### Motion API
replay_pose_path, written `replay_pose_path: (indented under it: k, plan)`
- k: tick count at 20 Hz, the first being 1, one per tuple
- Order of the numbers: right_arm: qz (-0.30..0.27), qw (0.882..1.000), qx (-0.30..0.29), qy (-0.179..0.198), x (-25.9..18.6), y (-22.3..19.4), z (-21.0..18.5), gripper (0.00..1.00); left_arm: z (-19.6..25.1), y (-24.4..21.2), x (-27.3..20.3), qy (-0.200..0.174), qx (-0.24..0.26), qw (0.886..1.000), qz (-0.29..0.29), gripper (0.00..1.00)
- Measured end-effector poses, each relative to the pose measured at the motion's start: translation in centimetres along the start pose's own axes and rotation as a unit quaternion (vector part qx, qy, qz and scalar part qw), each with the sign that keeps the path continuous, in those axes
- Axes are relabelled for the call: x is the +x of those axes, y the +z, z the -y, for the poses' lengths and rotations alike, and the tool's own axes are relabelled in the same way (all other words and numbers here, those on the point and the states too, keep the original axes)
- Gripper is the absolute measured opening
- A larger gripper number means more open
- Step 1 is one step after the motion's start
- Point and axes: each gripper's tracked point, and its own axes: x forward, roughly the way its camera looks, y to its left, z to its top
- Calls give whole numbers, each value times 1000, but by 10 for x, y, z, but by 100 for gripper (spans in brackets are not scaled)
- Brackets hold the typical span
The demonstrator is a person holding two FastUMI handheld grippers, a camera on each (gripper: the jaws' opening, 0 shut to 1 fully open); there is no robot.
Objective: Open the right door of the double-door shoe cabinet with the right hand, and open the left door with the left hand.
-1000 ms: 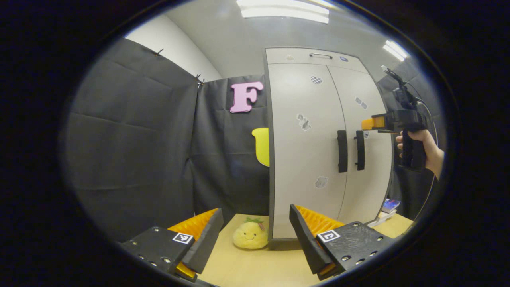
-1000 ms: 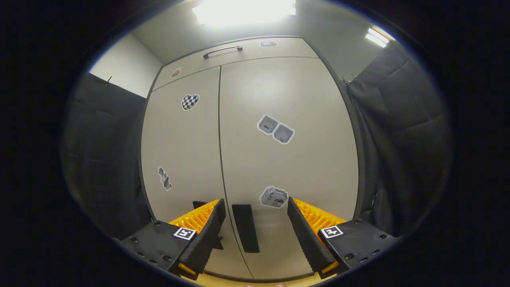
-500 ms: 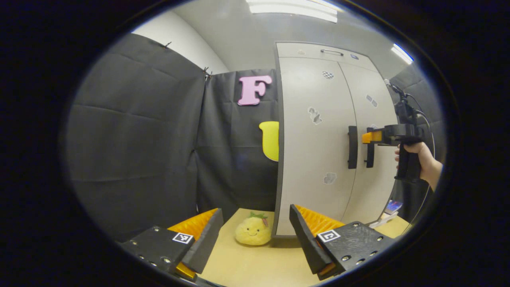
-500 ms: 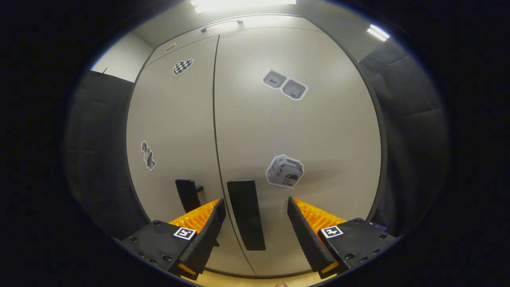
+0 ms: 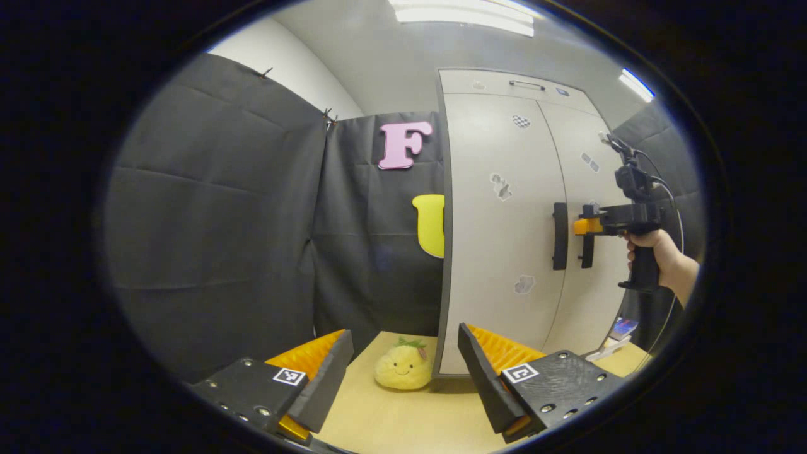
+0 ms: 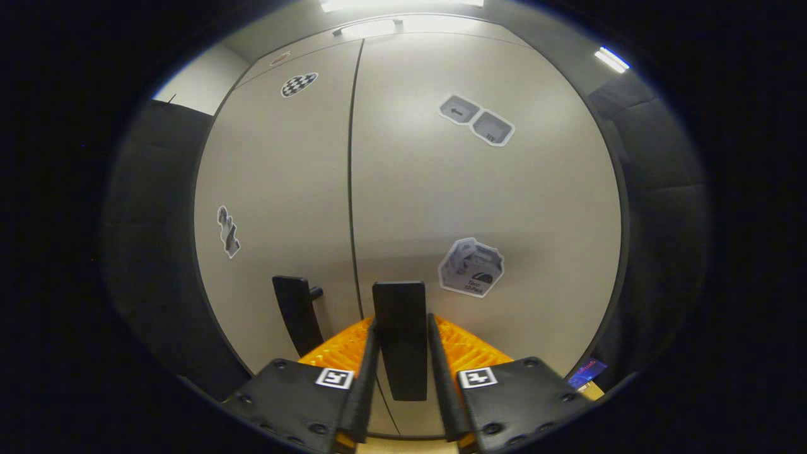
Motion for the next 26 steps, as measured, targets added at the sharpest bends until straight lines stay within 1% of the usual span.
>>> replay_pose_path:
  k: [1, 2, 3, 4, 5, 6, 7, 8, 9, 10, 11, 12, 14, 15, 16, 17, 20, 21, 23, 26]
  plan:
    - [-3, 1000, -1, 0, 1, -2, 1, 33, 0, 1, -1, 0, 1, 1000, 0, 96]
    - [-1, 1000, 0, 1, 2, -2, 1, 33, 0, 1, -2, -1, 4, 1000, 0, 96]
    - [-3, 1000, 2, 3, 1, -2, 1, 29, 1, 1, -4, -1, 6, 1000, 0, 96]
    - [-8, 1000, 7, 4, 0, -1, 1, 29, 0, 1, -5, -1, 7, 1000, 0, 96]
    - [-9, 1000, 11, 7, 1, -2, 1, 23, 1, 0, -7, -2, 8, 1000, 0, 96]
    - [-12, 1000, 8, 13, 0, -2, 1, 23, 2, -2, -10, -3, 9, 1000, -2, 98]
    - [-11, 1000, 10, 20, 0, -2, 1, 17, 3, -4, -10, -4, 10, 1000, -5, 96]
    - [-12, 1000, 12, 25, 0, -3, 1, 18, 4, -6, -12, -4, 12, 1000, -8, 96]
    - [-13, 999, -3, 32, 0, -3, 0, 8, 5, -6, -13, -5, 14, 1000, -10, 96]
    - [-18, 999, -9, 38, 3, -4, 0, 8, 6, -8, -17, -7, 18, 1000, -11, 97]
    - [-19, 999, -10, 40, 0, -3, -1, 5, 7, -7, -19, -8, 21, 1000, -10, 96]
    - [-19, 999, -10, 43, -2, -3, -1, 4, 8, -6, -21, -9, 24, 1000, -10, 97]
    - [-16, 999, -8, 41, -4, -3, -1, 4, 11, -5, -25, -13, 28, 999, -10, 97]
    - [-15, 999, -8, 41, -6, -3, -1, 2, 12, -2, -28, -14, 30, 999, -8, 97]
    - [-14, 999, -6, 42, -8, -3, -1, 4, 14, -1, -30, -15, 31, 999, -6, 97]
    - [-14, 999, -5, 45, -10, -4, -1, 2, 15, 0, -32, -16, 32, 999, -5, 97]
    - [-19, 998, -3, 55, -19, -4, -1, 2, 21, -4, -39, -19, 31, 999, -8, 97]
    - [-20, 998, -4, 58, -23, -4, -1, 4, 24, -7, -40, -20, 29, 999, -11, 97]
    - [-22, 998, -4, 63, -27, -4, -1, 4, 29, -9, -44, -23, 27, 999, -14, 96]
    - [-24, 997, -2, 76, -37, -5, 0, 2, 34, -10, -51, -24, 27, 999, -15, 97]
